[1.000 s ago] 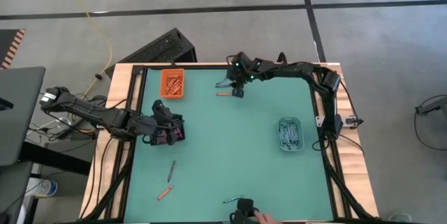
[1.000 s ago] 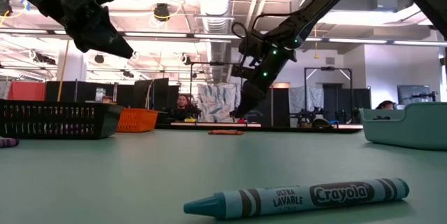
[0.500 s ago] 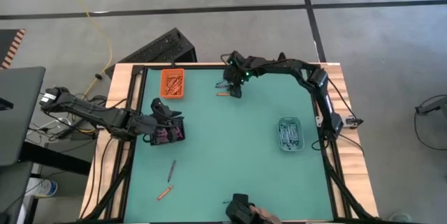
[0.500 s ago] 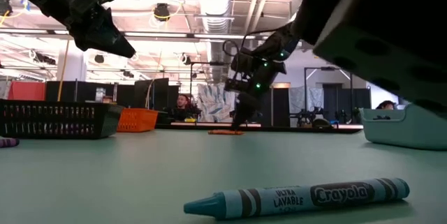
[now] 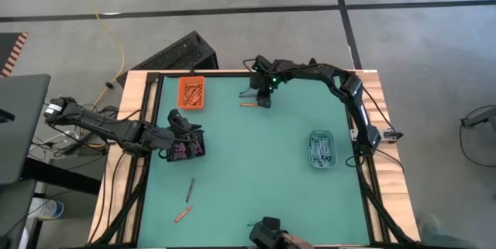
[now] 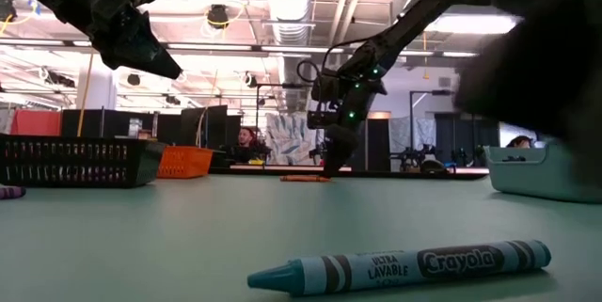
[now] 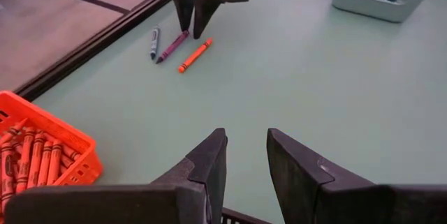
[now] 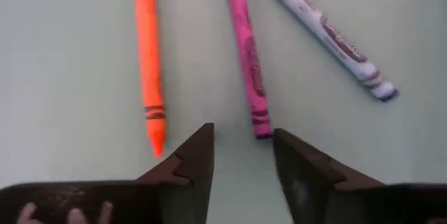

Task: Sort crayons
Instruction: Put the violet crayon into the black bin

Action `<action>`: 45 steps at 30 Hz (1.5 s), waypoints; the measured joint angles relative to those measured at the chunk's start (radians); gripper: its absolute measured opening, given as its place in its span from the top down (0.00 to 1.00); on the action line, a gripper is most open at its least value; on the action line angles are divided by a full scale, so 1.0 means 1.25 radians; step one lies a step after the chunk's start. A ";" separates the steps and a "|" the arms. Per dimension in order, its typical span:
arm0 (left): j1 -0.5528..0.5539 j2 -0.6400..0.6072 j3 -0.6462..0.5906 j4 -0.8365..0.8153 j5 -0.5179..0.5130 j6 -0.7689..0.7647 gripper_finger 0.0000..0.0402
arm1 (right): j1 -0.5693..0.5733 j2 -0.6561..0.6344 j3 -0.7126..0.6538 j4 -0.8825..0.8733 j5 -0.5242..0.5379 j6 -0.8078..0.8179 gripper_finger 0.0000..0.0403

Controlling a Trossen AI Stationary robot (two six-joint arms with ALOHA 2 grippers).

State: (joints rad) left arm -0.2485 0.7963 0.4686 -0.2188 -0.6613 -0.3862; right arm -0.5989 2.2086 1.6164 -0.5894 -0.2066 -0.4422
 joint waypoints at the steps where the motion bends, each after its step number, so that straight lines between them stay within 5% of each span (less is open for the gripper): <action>1: 0.000 0.000 0.000 0.000 0.000 0.000 0.77 | 0.002 0.009 0.003 0.000 0.012 0.000 0.62; 5: 0.000 0.000 0.000 0.000 0.000 0.000 0.77 | 0.021 0.012 0.007 -0.006 0.097 -0.015 0.69; 15: 0.000 0.000 0.000 0.000 0.000 0.006 0.77 | 0.024 0.010 0.006 -0.005 0.064 -0.072 0.80; 23: 0.000 0.000 0.000 0.000 0.029 0.003 0.77 | 0.023 0.010 0.005 -0.038 0.062 -0.074 0.98; 35: -0.009 0.002 -0.001 0.002 0.041 -0.010 0.77 | 0.029 -0.036 0.062 -0.246 0.018 -0.044 1.00; 40: -0.045 0.002 -0.077 0.159 0.040 -0.005 0.77 | 0.051 -0.142 0.052 -0.333 -0.070 -0.022 1.00; 45: -0.088 0.007 -0.216 0.448 0.086 0.059 0.77 | 0.134 -0.302 -0.085 -0.276 -0.167 0.022 1.00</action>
State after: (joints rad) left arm -0.3586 0.8052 0.1991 0.3411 -0.5534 -0.3127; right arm -0.4311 1.8306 1.5100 -0.9341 -0.4160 -0.4152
